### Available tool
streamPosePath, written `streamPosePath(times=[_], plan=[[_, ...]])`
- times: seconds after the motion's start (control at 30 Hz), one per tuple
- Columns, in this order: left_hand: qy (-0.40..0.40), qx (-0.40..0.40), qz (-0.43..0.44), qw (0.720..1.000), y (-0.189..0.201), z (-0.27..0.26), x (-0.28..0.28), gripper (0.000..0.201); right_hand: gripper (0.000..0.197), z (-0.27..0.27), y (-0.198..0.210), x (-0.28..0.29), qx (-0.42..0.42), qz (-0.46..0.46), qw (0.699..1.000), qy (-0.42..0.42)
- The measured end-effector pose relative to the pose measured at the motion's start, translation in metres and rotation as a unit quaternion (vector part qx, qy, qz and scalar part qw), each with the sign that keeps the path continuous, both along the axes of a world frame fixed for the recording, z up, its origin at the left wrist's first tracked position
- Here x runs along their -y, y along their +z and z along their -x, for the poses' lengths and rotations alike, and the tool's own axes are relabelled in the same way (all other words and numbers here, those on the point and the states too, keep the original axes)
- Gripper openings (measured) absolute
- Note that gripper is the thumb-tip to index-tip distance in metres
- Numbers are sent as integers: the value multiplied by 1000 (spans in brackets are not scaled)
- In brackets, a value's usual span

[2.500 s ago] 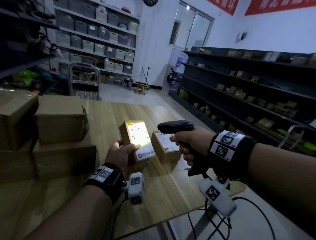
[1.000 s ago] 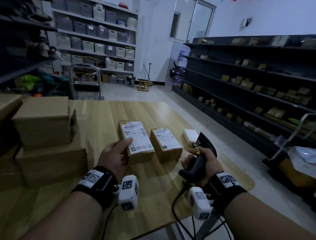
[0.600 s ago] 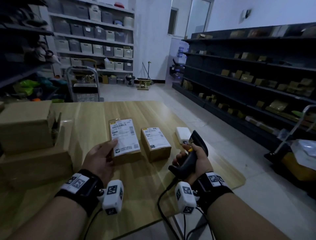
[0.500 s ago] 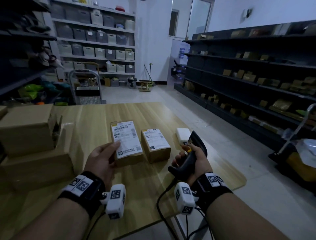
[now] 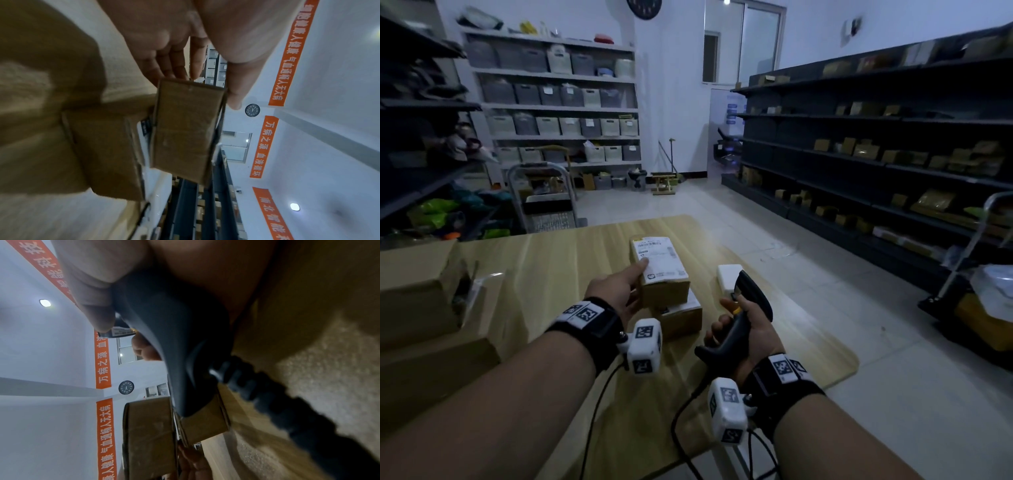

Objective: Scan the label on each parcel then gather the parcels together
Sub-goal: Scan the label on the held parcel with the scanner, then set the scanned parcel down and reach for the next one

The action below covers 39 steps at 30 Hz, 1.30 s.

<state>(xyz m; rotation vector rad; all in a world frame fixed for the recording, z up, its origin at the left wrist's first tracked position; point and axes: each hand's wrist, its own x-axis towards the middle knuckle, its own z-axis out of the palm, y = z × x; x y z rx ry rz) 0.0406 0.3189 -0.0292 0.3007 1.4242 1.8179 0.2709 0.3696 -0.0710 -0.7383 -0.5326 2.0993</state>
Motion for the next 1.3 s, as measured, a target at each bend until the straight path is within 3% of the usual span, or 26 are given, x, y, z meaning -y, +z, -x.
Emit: streamPosePath(times=[0.13,0.4,0.67,0.93,1.0,1.1,1.2,1.3], plan=[[8,-61,80,995,-14,5,-9,62,36,1,2,1,2,3,1000,4],[15,-34,54,998,-13,15,13,80,35,-1,2,3,-8,-9,1000,7],[11,-56,60,997,-2,22,59,64,32,0,4,8,3,-14,1000,-8],[33,-66,45,996,24,28,121,45,28,11,7,15,87,8,996,-17],[44,-97,27,994,36,28,140,33,29,14,9,23,103,-4,995,3],[54,-222,20,973,56,29,170,18,35,18,20,37,81,-20,996,41],[83,-342,56,935,78,31,196,17,34,27,35,51,72,-33,995,59],[143,-399,74,903,98,38,210,24,32,42,51,70,93,-67,990,82]])
